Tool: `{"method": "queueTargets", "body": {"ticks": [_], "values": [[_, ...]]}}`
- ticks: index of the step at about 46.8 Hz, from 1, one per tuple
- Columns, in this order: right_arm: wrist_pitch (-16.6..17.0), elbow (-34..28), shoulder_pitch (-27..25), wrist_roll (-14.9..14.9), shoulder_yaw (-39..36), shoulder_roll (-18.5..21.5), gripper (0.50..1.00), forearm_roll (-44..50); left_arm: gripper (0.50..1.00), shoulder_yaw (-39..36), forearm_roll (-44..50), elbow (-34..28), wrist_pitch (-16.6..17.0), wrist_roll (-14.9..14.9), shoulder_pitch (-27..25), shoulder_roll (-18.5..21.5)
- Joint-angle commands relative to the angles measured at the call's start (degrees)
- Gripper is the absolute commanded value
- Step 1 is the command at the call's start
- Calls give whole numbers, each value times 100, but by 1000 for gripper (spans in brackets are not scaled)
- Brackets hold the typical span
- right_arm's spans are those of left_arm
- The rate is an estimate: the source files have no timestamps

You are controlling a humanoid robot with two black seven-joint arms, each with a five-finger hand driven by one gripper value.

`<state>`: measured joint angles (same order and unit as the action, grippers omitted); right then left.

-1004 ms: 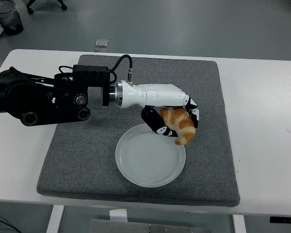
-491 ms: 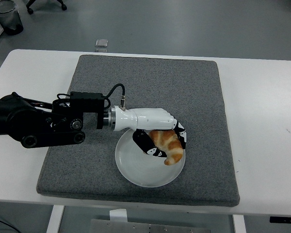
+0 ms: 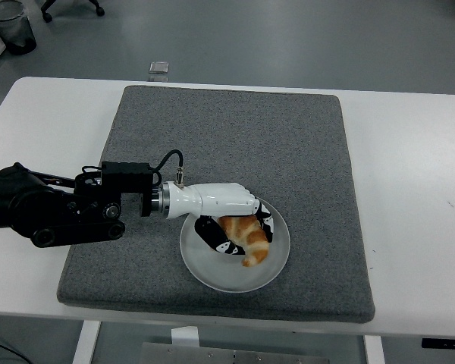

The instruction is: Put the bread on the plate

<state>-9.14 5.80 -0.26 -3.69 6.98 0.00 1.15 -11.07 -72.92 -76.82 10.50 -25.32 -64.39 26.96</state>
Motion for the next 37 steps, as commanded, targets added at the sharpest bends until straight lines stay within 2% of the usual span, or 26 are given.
{"method": "queueTargets", "body": {"ticks": [1,37], "values": [[0,0,0,0,5,0,938,0,500,-1,-3,0,31,1,23,2],[-9,0,0,0,5,0,938,0,500,-1,6,0,49,9,234,134]]}}
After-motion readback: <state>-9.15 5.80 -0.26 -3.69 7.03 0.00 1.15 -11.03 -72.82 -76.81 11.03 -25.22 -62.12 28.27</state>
